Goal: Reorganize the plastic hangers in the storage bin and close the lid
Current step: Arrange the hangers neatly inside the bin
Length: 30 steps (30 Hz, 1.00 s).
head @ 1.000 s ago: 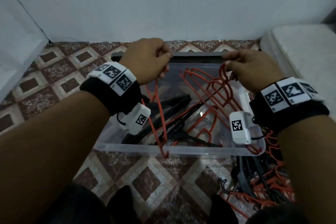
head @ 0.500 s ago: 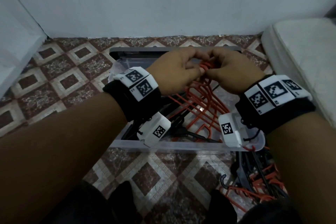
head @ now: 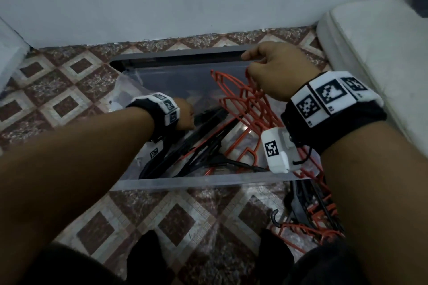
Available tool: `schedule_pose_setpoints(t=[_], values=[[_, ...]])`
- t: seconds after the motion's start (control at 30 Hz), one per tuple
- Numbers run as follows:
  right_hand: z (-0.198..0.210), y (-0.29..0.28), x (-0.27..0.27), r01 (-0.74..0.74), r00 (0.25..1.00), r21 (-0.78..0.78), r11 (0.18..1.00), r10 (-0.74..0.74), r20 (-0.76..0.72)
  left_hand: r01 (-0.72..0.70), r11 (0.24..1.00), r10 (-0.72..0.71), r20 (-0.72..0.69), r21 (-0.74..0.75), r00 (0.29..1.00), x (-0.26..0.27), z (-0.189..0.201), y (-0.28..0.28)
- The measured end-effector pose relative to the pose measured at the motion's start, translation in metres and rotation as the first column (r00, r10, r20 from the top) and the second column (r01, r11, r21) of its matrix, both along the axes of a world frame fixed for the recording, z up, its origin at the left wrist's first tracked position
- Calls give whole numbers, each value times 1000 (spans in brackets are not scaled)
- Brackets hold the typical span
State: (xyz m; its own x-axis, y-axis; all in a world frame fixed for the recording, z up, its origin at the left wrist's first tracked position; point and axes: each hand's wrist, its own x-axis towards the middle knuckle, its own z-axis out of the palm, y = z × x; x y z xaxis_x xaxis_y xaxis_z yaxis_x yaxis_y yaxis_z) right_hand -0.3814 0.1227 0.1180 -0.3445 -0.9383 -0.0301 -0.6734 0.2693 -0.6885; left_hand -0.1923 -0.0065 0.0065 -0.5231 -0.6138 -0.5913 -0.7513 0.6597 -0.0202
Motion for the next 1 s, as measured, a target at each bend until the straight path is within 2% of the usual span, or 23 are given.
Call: schedule_pose_setpoints(t=[0.13, 0.27, 0.37, 0.47, 0.53, 0.73, 0.87, 1.0], values=[[-3, -1, -15, 88, 995, -57, 994, -90, -32, 123, 992, -124, 61, 19, 990, -37, -54, -11], [-10, -2, -23, 122, 991, -90, 988, -127, -52, 154, 987, -157, 141, 37, 977, -67, -98, -21], [-15, -5, -28, 130, 988, -93, 987, -137, -75, 122, 993, -121, 113, 2, 986, -70, -113, -21], [-17, -5, -30, 167, 981, -117, 979, -177, -83, 24, 998, -25, -10, -55, 1000, -63, -111, -22], [-15, -5, -29, 193, 976, -144, 970, -205, -71, -42, 993, 30, -111, -107, 993, -52, -96, -26], [-6, 0, -26, 229, 968, -164, 960, -241, -62, -251, 954, 182, -355, -161, 917, -5, -34, -33], [0, 8, -19, 234, 967, -162, 959, -247, -62, -199, 962, 143, -273, -188, 951, 20, -20, -23], [-1, 11, -19, 202, 975, -158, 966, -214, -58, -131, 988, 126, -58, -82, 990, 20, -47, -23]])
